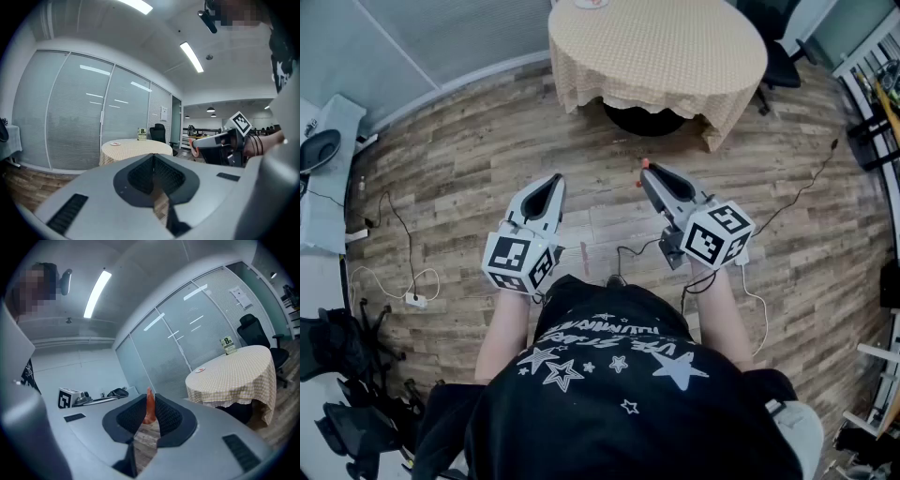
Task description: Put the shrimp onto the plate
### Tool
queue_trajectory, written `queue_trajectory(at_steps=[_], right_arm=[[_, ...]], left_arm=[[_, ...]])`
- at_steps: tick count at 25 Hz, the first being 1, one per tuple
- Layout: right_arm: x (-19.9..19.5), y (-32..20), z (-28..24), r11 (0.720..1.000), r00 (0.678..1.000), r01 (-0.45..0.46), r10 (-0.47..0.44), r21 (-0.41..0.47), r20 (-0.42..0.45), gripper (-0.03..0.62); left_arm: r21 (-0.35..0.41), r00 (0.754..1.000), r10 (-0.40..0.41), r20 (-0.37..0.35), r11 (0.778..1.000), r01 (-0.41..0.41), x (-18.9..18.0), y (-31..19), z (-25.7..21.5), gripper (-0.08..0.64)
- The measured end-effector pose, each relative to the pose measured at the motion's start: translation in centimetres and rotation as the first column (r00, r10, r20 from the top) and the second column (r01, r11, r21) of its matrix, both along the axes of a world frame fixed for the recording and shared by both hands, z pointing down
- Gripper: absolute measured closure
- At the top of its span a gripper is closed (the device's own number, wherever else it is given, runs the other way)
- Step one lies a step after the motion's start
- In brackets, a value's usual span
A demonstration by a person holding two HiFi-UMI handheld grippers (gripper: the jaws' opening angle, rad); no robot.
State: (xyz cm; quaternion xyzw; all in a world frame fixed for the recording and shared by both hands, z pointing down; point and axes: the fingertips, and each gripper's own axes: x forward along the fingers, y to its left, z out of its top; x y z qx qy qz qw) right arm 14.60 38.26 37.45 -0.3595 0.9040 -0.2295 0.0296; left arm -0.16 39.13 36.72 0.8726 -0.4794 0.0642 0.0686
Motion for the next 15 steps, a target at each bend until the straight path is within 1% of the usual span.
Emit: queue_trajectory(at_steps=[4, 9, 15], right_arm=[[-0.3, 0.7, 0.1, 1.000, 1.000, 0.005, -0.005, -0.002, -0.011, 0.531], [-0.1, 1.2, 0.3, 1.000, 1.000, 0.000, 0.000, 0.000, -0.026, 0.531], [0.8, 2.0, 1.1, 1.000, 1.000, -0.013, 0.013, -0.018, -0.018, 0.531]], left_arm=[[0.007, 1.000, 0.013, 0.014, 1.000, -0.013, 0.2, 0.5, -0.1, 0.552], [-0.008, 1.000, 0.011, 0.010, 1.000, -0.011, 0.1, 1.0, 0.5, 0.552], [-0.017, 0.999, 0.035, 0.029, 0.999, -0.035, 1.4, 1.7, 1.1, 0.552]])
